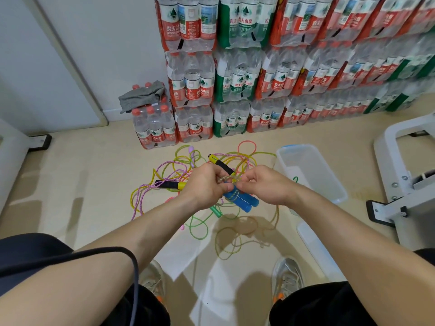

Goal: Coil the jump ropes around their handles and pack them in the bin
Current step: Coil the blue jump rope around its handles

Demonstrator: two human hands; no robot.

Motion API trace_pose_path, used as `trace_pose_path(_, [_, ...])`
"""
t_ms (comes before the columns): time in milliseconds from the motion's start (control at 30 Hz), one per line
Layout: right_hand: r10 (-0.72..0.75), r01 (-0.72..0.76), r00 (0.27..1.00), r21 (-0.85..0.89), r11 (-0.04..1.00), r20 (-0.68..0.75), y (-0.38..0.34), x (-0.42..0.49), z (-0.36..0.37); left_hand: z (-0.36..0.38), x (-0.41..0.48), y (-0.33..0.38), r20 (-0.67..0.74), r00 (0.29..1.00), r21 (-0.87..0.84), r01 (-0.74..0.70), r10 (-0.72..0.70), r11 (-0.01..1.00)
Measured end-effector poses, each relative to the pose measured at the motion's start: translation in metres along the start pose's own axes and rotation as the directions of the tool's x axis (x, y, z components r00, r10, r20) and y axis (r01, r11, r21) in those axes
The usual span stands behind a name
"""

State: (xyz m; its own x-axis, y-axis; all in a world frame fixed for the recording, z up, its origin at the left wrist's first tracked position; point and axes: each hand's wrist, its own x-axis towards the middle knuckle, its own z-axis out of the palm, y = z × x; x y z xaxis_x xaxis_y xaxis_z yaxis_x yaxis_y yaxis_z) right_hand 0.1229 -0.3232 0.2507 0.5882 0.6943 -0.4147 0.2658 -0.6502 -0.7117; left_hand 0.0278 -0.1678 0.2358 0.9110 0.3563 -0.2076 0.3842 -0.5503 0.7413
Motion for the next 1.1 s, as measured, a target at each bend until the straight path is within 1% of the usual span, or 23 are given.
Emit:
trace_pose_path(67, [0.011, -0.011, 1.000, -0.035, 0.999, -0.018, -0.002, 0.001, 0.000, 0.001, 0.000, -0.001, 0.016, 0.999, -0.052, 0.031, -0.030, 0.998])
trace_pose_path(167, [0.000, -0.021, 0.994, -0.194, 0.981, -0.107, -0.008, 0.002, -0.001, 0.000, 0.001, -0.001, 0.049, 0.997, -0.146, 0.061, -0.054, 0.987])
trace_pose_path(233, [0.004, -0.043, 0.986, -0.231, 0.972, -0.167, -0.012, 0.001, -0.001, 0.000, 0.000, 0.001, 0.063, 0.996, -0.146, 0.072, -0.063, 0.987])
trace_pose_path(300, [0.035, -0.077, 0.981, -0.220, 0.972, -0.189, -0.013, 0.002, -0.001, 0.000, -0.002, 0.004, 0.077, 0.995, -0.099, 0.066, -0.059, 0.993])
trace_pose_path(367, [0.061, -0.094, 0.981, -0.176, 0.980, -0.182, -0.013, 0.002, -0.001, 0.001, -0.003, 0.006, 0.077, 0.996, -0.034, 0.049, -0.046, 0.998])
trace_pose_path(467, [0.093, -0.089, 0.979, 0.029, 0.996, -0.179, -0.009, 0.002, -0.002, 0.002, -0.001, 0.006, 0.061, 0.997, 0.039, 0.041, -0.043, 0.998])
trace_pose_path(567, [0.113, -0.072, 0.977, 0.220, 0.973, -0.180, -0.002, 0.002, 0.001, 0.003, 0.002, 0.008, 0.056, 0.998, 0.091, 0.033, -0.038, 0.995])
trace_pose_path(633, [0.133, -0.080, 0.981, 0.333, 0.940, -0.142, 0.001, 0.002, 0.002, 0.004, 0.002, 0.010, 0.053, 0.998, 0.130, 0.021, -0.028, 0.991])
trace_pose_path(700, [0.147, -0.104, 0.987, 0.439, 0.893, -0.065, 0.003, 0.000, 0.000, 0.003, 0.003, 0.011, 0.045, 0.999, 0.162, 0.016, -0.024, 0.987])
trace_pose_path(800, [0.123, -0.133, 0.991, 0.534, 0.835, 0.054, 0.004, -0.004, -0.006, 0.000, 0.004, 0.012, 0.049, 0.999, 0.140, 0.012, -0.019, 0.990])
trace_pose_path(867, [0.102, -0.154, 0.987, 0.522, 0.839, 0.127, 0.007, -0.006, -0.009, 0.000, 0.003, 0.011, 0.079, 0.996, 0.097, 0.019, -0.027, 0.995])
trace_pose_path(967, [0.095, -0.177, 0.974, 0.424, 0.888, 0.208, 0.006, -0.008, -0.016, 0.002, -0.001, 0.009, 0.171, 0.982, -0.065, 0.092, -0.079, 0.994])
trace_pose_path(1000, [0.101, -0.185, 0.970, 0.399, 0.898, 0.223, 0.005, -0.009, -0.019, 0.002, -0.002, 0.009, 0.193, 0.978, -0.116, 0.101, -0.077, 0.988])
trace_pose_path(1067, [0.107, -0.191, 0.967, 0.382, 0.904, 0.232, 0.003, -0.010, -0.024, 0.000, -0.005, 0.008, 0.196, 0.981, -0.203, 0.059, -0.018, 0.977])
trace_pose_path(1100, [0.107, -0.192, 0.967, 0.382, 0.904, 0.233, 0.002, -0.009, -0.026, -0.001, -0.005, 0.008, 0.181, 0.983, -0.214, 0.010, 0.029, 0.977])
